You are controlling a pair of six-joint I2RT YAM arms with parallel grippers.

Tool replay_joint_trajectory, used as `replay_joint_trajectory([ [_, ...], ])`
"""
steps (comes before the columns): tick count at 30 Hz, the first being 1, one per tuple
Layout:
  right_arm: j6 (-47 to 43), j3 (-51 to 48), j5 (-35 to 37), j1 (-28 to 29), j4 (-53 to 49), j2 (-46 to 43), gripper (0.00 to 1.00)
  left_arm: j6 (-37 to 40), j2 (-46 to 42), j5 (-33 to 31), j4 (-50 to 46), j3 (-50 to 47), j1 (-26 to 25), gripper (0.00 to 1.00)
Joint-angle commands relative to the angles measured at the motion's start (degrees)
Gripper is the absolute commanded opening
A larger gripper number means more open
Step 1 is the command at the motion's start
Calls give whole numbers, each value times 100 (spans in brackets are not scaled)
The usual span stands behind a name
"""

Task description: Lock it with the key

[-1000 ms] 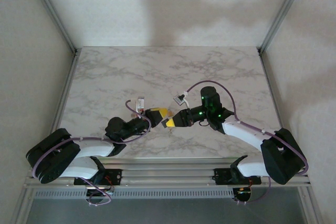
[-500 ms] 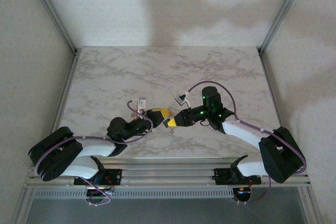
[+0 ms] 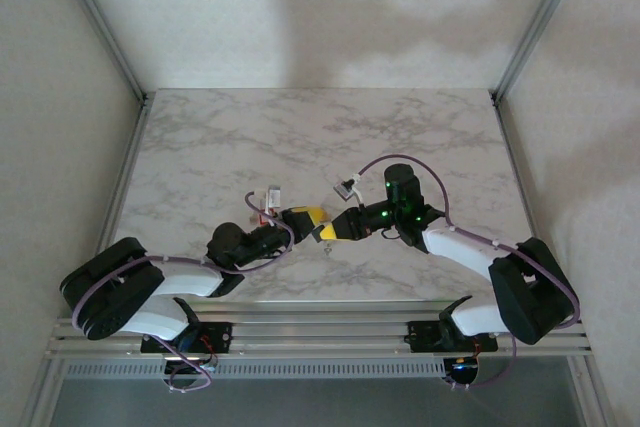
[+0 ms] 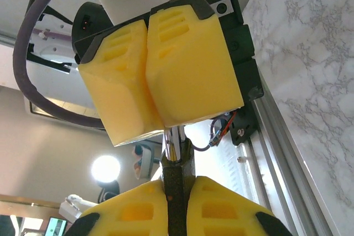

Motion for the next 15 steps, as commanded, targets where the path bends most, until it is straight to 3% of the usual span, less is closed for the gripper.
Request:
replay_joint_trajectory([
  [1,175,380,1536,-372,629,181,0,32,78,1925,140,-151,-646,0],
  [10,-65,414,1527,-376,292,157,0,116,-370,1140,-326,-278,-367,0],
  [15,-126,423,1503,-361,217,172,3,-201,-333,626,-292,-281,-145,0],
])
